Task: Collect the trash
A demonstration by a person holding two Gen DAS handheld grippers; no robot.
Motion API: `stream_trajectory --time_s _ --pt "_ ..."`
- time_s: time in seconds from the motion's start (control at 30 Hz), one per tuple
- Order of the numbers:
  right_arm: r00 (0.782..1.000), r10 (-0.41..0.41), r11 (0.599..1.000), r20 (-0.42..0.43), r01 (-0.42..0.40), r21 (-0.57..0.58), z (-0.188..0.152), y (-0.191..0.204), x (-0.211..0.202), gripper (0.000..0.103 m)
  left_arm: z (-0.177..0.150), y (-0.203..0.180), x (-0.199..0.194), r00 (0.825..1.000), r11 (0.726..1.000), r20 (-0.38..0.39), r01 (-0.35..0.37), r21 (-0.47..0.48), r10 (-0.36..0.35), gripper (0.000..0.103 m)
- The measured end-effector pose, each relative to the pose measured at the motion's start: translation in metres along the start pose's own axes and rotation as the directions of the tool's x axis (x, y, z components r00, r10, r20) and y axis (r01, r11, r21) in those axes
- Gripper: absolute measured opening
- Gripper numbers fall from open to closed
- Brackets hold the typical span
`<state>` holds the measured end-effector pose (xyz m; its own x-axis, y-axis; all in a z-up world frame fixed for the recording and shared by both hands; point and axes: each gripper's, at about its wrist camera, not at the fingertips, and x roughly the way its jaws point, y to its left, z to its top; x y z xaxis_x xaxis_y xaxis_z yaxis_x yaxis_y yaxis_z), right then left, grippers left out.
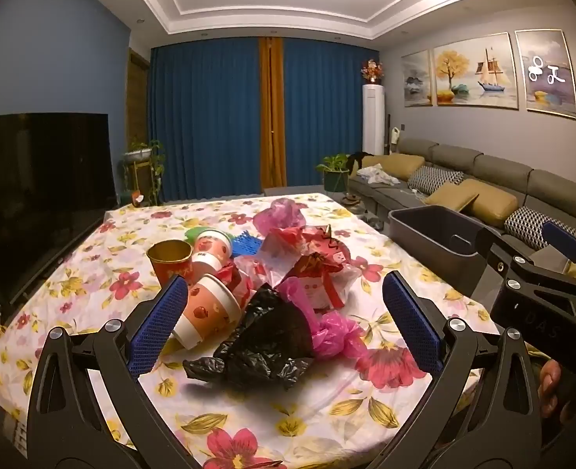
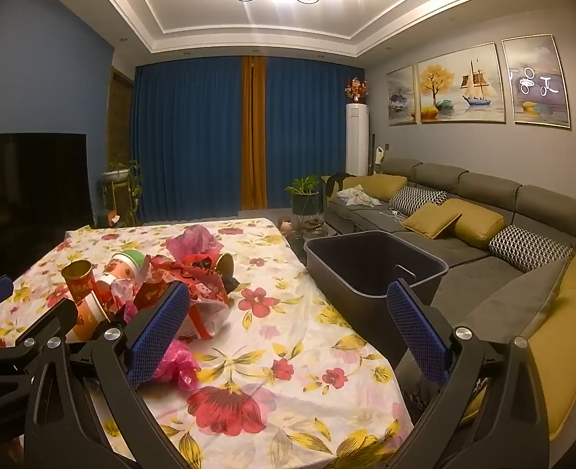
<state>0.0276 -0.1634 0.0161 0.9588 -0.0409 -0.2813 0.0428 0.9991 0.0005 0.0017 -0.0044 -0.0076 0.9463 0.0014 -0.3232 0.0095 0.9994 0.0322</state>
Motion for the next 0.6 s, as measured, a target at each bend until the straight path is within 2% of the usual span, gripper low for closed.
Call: stream_trajectory --time_s 0.6 --pt "1.0 -0.001 1.0 0.002 0.001 0.001 0.0006 0.0002 -0.0016 0.098 0.0031 0.0058 -0.0034 1.0 1.0 -0.017 0.012 -0.017 -0.012 0.099"
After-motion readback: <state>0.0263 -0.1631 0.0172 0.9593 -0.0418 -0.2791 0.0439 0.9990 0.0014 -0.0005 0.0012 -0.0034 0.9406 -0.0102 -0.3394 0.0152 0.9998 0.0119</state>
